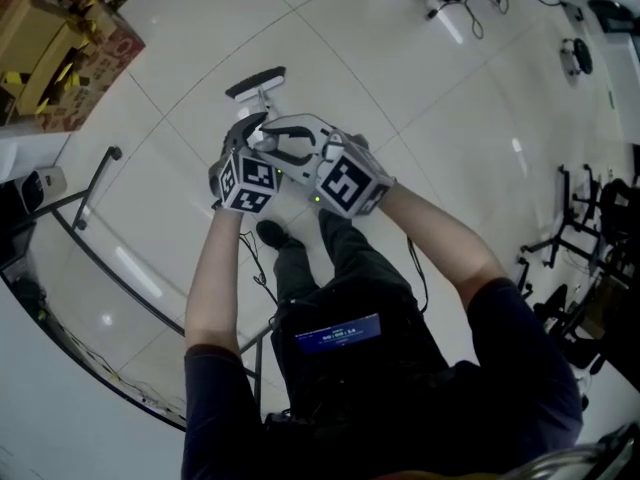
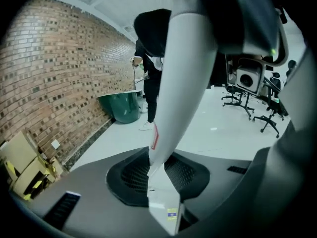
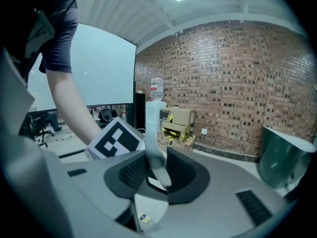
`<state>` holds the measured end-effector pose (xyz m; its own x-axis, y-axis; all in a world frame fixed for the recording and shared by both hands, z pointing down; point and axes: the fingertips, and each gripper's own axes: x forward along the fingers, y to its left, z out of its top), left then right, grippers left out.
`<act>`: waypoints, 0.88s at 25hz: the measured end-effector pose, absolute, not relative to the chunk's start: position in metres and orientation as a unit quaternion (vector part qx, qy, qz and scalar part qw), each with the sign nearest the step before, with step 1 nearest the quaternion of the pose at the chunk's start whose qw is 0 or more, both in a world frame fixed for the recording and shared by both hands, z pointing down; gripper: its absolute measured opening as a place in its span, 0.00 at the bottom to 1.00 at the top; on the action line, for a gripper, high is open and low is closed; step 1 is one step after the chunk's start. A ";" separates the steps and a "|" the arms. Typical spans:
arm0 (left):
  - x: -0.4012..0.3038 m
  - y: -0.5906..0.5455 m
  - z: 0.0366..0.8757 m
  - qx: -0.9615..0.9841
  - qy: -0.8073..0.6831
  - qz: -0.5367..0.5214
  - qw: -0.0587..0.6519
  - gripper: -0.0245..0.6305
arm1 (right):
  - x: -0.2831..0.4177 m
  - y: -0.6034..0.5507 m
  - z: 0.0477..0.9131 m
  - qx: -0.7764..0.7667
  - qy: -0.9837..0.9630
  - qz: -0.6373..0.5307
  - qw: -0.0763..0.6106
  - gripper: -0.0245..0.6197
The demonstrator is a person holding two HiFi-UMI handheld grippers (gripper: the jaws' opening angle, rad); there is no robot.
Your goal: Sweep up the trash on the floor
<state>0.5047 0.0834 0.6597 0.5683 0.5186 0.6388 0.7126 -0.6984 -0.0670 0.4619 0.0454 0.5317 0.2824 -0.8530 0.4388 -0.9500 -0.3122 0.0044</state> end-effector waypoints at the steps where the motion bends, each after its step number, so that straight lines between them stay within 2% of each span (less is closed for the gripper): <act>1: 0.501 0.083 0.663 -0.871 -0.352 -0.306 0.152 0.17 | 0.458 0.046 0.535 0.793 -0.566 0.190 0.120 0.23; 5: 0.490 0.082 0.668 -0.874 -0.349 -0.313 0.127 0.18 | 0.446 0.046 0.539 0.805 -0.545 0.215 0.085 0.24; 12: 0.463 0.091 0.664 -0.878 -0.351 -0.308 0.108 0.19 | 0.419 0.056 0.537 0.816 -0.529 0.225 0.063 0.25; 22: 0.405 0.096 0.662 -0.867 -0.380 -0.307 0.099 0.20 | 0.363 0.058 0.538 0.822 -0.508 0.248 0.059 0.25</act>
<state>0.4055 0.0959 0.6621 0.5225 0.5981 0.6076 0.7198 -0.6914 0.0617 0.3627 0.0583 0.5385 0.3598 -0.8067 0.4688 -0.8655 -0.4762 -0.1552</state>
